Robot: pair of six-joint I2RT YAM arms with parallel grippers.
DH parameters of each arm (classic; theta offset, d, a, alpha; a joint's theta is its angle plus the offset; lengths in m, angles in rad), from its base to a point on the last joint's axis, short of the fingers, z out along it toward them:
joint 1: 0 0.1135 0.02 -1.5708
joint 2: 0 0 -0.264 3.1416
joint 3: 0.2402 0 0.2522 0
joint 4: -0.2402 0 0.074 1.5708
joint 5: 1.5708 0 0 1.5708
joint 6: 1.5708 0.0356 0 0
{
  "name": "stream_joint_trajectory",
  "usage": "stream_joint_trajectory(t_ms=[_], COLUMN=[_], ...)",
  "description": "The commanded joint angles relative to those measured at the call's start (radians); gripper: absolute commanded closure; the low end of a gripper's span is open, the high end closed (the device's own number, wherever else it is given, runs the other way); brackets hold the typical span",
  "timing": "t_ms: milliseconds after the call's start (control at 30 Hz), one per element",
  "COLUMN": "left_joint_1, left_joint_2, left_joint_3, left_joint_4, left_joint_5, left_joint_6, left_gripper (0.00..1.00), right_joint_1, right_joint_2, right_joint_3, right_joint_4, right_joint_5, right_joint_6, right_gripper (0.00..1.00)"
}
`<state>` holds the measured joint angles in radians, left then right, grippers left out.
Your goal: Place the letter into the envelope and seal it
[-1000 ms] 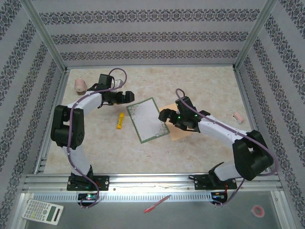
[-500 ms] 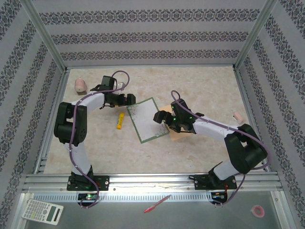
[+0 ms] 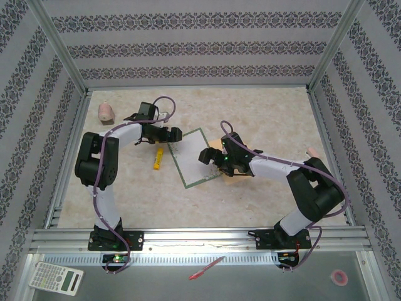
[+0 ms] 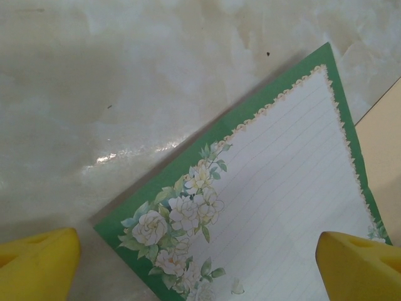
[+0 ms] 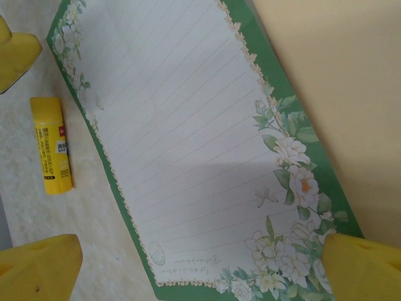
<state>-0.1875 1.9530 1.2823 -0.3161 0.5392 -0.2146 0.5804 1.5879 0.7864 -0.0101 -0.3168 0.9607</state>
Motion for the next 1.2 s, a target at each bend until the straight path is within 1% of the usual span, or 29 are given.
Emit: stream_joint_trajectory(t_ms=[0, 467, 733, 867, 933, 1000, 1067, 1167], left_joint_1=[-0.01, -0.02, -0.021, -0.023, -0.022, -0.022, -0.021, -0.021], left_joint_2=[0.025, 0.032, 0.012, -0.002, -0.006, -0.007, -0.011, -0.021], left_joint_3=[0.009, 0.014, 0.018, 0.022, 0.026, 0.029, 0.03, 0.029], left_joint_4=[-0.008, 0.016, 0.021, 0.018, 0.012, 0.005, -0.003, -0.01], left_joint_5=[0.01, 0.048, 0.076, 0.082, 0.082, 0.083, 0.073, 0.053], left_joint_6=[0.029, 0.026, 0.021, 0.027, 0.034, 0.039, 0.046, 0.058], left_gripper=[0.04, 0.06, 0.11, 0.17, 0.24, 0.27, 0.35, 0.41], right_joint_1=[0.009, 0.009, 0.008, 0.009, 0.009, 0.009, 0.009, 0.009], right_joint_2=[0.017, 0.056, 0.064, 0.065, 0.064, 0.064, 0.062, 0.055], right_joint_3=[0.027, 0.028, 0.028, 0.027, 0.027, 0.027, 0.025, 0.022], right_joint_4=[0.011, 0.019, 0.024, 0.024, 0.024, 0.023, 0.022, 0.019], right_joint_5=[-0.018, -0.018, -0.016, -0.016, -0.015, -0.015, -0.015, -0.011], right_joint_6=[0.003, 0.004, 0.007, 0.006, 0.006, 0.006, 0.006, 0.003], right_gripper=[0.02, 0.02, 0.02, 0.02, 0.02, 0.02, 0.02, 0.02])
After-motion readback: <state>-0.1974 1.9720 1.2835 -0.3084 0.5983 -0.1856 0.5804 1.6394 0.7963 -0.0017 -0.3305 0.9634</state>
